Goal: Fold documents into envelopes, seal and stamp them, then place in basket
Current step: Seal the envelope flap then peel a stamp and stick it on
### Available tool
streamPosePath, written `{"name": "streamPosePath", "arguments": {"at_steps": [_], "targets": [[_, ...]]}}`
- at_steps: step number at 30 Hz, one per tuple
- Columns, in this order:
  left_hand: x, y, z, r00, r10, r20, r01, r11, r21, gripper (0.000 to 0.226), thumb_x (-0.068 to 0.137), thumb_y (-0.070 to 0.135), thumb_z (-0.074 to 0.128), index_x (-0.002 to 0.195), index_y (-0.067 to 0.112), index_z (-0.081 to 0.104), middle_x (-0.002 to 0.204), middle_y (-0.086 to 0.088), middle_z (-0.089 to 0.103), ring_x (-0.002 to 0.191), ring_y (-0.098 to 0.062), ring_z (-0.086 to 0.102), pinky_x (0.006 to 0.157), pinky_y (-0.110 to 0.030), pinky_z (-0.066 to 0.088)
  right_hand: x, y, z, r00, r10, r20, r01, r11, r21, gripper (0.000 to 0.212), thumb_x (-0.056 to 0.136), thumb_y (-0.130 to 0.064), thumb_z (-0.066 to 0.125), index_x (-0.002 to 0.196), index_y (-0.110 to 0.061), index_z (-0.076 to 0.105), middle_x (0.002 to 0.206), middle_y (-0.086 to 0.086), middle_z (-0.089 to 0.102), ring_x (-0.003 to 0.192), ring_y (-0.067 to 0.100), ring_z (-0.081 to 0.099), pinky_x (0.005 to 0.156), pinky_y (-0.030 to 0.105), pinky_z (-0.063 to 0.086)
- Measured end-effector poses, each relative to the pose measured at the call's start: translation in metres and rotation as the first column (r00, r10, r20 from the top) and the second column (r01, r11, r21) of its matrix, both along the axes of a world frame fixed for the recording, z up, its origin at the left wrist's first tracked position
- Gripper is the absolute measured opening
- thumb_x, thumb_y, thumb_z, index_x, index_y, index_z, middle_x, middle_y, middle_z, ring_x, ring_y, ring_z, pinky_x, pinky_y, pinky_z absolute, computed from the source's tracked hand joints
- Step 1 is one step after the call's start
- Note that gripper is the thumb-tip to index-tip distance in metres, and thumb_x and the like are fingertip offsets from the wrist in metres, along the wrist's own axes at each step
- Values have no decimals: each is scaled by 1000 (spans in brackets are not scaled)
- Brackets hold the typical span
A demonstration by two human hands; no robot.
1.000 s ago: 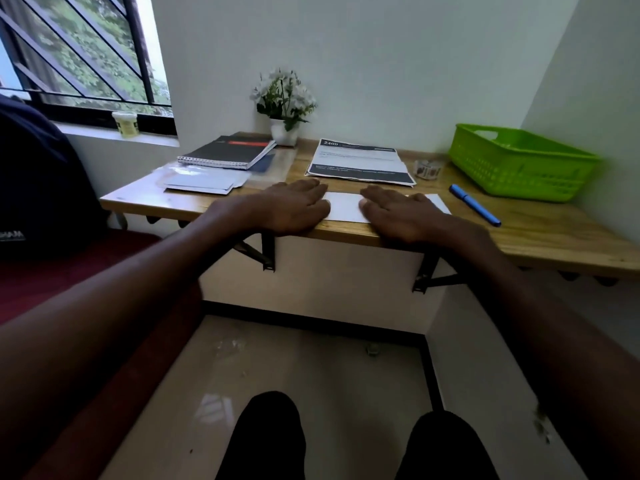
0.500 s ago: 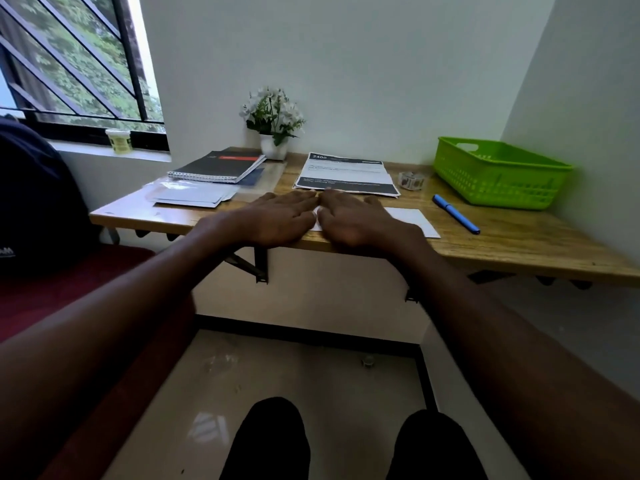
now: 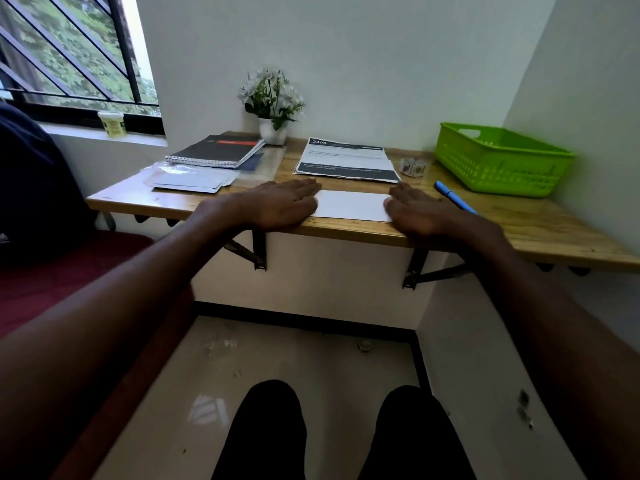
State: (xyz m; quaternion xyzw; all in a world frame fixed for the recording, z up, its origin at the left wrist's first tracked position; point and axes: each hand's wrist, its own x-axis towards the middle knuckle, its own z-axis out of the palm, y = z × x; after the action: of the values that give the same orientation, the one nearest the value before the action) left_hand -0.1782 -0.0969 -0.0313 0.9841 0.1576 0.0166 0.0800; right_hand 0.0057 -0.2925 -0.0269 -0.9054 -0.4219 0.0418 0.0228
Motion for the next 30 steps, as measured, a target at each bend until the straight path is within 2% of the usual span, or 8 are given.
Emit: {"name": "streamPosePath", "arguments": {"at_steps": [3,5,8,11,14,20,25,30], "targets": [[3,0,-2,1000,1,13,-1,1000,18,70,107,60,22,165,22,12,173,3,6,159,-12,4,129,-39,4,4,0,-6,999,-33,5,33,999,9,66,106,-53,12,164,-22,13,173,0,1,159,19,3,126,55,6],[2,-1,-1,1000,-2,23,2,1000,15,69,107,59,22,165,22,14,173,3,8,159,-13,6,129,-39,6,2,-2,-11,997,-28,77,17,991,134,69,99,-59,16,157,-25,32,170,4,18,156,24,18,123,59,14],[3,-1,2,998,-38,56,38,999,5,65,108,56,27,164,24,21,173,2,10,159,-14,6,128,-41,7,-6,-9,-18,971,-39,236,-73,890,450,42,97,-47,50,134,-29,57,152,5,42,140,29,40,113,53,30],[12,0,4,988,-39,148,35,999,28,56,107,54,36,158,30,38,170,-2,20,157,-22,14,125,-41,14,-7,-10,-18,955,-113,273,-59,831,553,21,93,-42,62,107,-28,70,123,5,56,120,29,54,100,49,43],[23,1,6,978,-9,207,3,1000,26,47,106,50,44,149,32,52,160,-4,38,150,-26,26,121,-41,21,-3,-4,-12,963,-125,237,-7,873,489,21,96,-42,59,106,-28,70,118,5,60,116,29,57,100,49,45],[32,9,3,951,-42,305,22,997,68,39,104,42,53,137,24,62,140,-5,57,134,-23,47,108,-36,36,13,6,-1,951,-25,307,-104,912,398,18,93,-40,59,99,-27,70,113,3,68,106,27,63,91,45,52],[47,16,11,882,-103,460,71,994,85,37,96,40,61,125,20,71,129,1,69,119,-19,61,103,-37,46,29,8,19,944,-95,315,-111,810,576,19,88,-33,59,95,-25,74,101,-2,74,97,27,67,68,32,46],[86,15,41,826,-91,557,66,996,65,24,100,32,63,113,18,76,116,2,74,104,-16,65,93,-35,49,78,29,44,960,-199,198,2,708,706,22,89,-34,57,95,-24,75,97,1,76,97,30,69,78,38,56]]}}
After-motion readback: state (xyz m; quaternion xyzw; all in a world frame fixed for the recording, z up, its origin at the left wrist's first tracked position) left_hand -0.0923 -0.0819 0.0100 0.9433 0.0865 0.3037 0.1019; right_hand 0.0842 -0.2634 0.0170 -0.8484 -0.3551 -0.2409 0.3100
